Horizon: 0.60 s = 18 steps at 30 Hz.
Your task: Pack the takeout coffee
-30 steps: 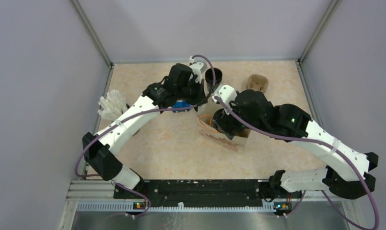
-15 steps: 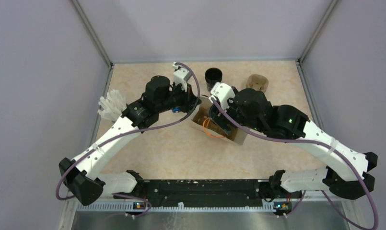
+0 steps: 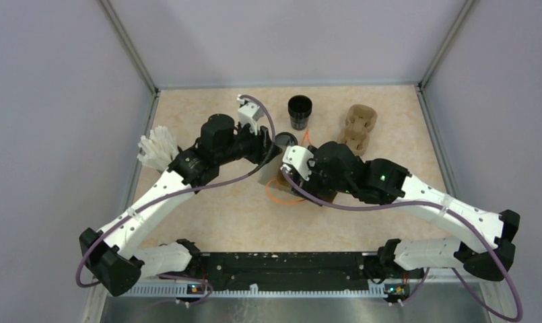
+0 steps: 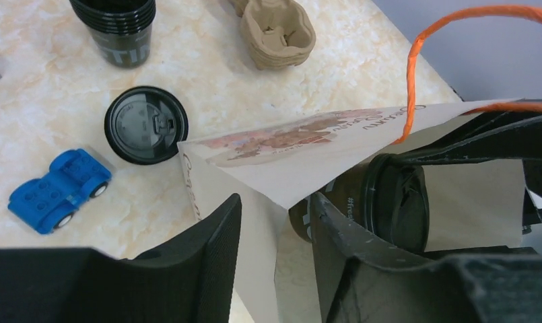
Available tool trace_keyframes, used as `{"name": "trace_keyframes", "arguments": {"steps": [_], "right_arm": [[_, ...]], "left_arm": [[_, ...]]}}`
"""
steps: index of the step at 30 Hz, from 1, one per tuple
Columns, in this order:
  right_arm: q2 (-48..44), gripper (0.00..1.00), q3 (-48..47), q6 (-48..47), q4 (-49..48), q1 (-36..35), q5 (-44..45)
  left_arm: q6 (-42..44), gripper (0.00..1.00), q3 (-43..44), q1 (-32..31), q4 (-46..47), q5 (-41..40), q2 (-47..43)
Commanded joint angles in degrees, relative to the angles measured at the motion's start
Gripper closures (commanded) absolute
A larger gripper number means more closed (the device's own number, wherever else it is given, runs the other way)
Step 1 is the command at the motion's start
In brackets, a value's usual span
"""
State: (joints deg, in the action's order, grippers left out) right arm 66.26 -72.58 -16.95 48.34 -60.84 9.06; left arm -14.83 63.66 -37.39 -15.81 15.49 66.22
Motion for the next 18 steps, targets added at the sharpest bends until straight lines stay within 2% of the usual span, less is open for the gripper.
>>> {"name": "trace_keyframes", "arguments": {"steps": [1,4,10,18], "right_arm": [[-2.2,0.37,0.9,-2.8,-4.7,0.4,-2.3],[-2.8,0.37,2.6,-3.9,-5.4,0.3,-3.2],[-3.6,0.37,6.0,-7.7,-6.0,-0.1,-3.3],[-4.1,0.36,7.7,-10.9,-5.7,-0.3,-2.9]], "left_arm": [[-2.2,0.45,6.0,0.4,-7.2,-2.7,-0.6],[-3.8,0.36,6.2,0.5,-11.0,-2.4,-2.3],[-6.5,0.26,5.3,0.5,-16.5,0.1,-4.6],[-4.9,0.27,5.4,0.6,-17.1,-3.1,-2.1]]}}
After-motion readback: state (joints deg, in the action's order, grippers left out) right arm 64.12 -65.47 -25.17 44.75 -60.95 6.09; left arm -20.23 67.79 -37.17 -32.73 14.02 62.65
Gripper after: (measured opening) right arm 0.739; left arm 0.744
